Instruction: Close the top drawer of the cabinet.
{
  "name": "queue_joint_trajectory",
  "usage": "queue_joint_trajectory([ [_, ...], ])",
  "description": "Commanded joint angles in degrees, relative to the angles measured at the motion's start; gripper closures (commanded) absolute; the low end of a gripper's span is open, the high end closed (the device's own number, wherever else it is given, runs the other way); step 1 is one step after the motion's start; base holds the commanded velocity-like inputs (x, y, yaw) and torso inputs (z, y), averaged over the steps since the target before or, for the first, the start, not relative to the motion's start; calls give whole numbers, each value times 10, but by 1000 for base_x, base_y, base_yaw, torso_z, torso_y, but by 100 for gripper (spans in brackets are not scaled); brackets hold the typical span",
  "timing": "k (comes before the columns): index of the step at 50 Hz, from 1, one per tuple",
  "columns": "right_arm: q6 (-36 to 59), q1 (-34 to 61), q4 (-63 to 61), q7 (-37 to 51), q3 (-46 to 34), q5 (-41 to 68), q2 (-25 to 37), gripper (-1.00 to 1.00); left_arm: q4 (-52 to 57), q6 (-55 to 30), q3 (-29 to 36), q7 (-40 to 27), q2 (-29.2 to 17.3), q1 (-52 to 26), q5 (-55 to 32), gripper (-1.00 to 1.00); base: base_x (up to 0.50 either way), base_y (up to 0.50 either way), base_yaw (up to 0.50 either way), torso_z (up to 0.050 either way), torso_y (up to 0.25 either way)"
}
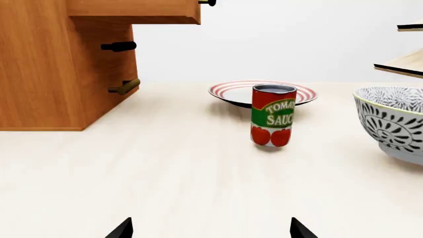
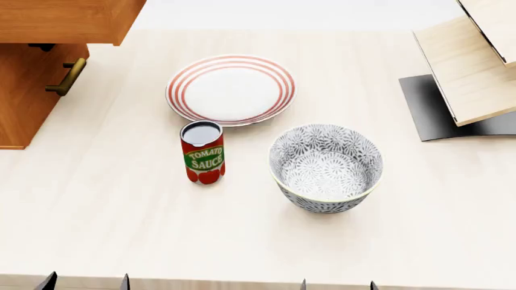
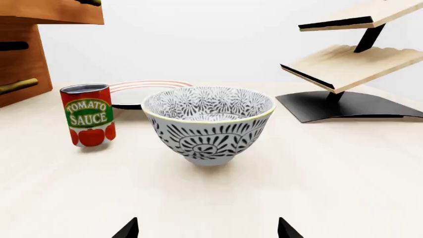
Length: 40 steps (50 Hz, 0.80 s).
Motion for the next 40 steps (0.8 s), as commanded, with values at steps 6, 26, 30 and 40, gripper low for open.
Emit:
queue_joint_trajectory([
  [6, -4, -9, -14, 27, -17, 15, 14, -100, 42, -42, 9, 5, -21, 20, -46, -100, 0, 0, 0, 0, 0],
  [26, 266, 17, -296, 81, -54, 42, 47, -100, 364, -298, 24, -50, -62, -21, -84, -100, 0, 0, 0, 0, 0],
  [30, 362, 56, -388, 98, -62, 35, 49, -100, 445, -392, 6, -60, -65, -72, -118, -100, 0, 0, 0, 0, 0],
  [40, 478, 121, -488, 123, -68, 32, 53, -100, 512, -487, -17, -76, -76, -138, -152, -100, 0, 0, 0, 0, 0],
])
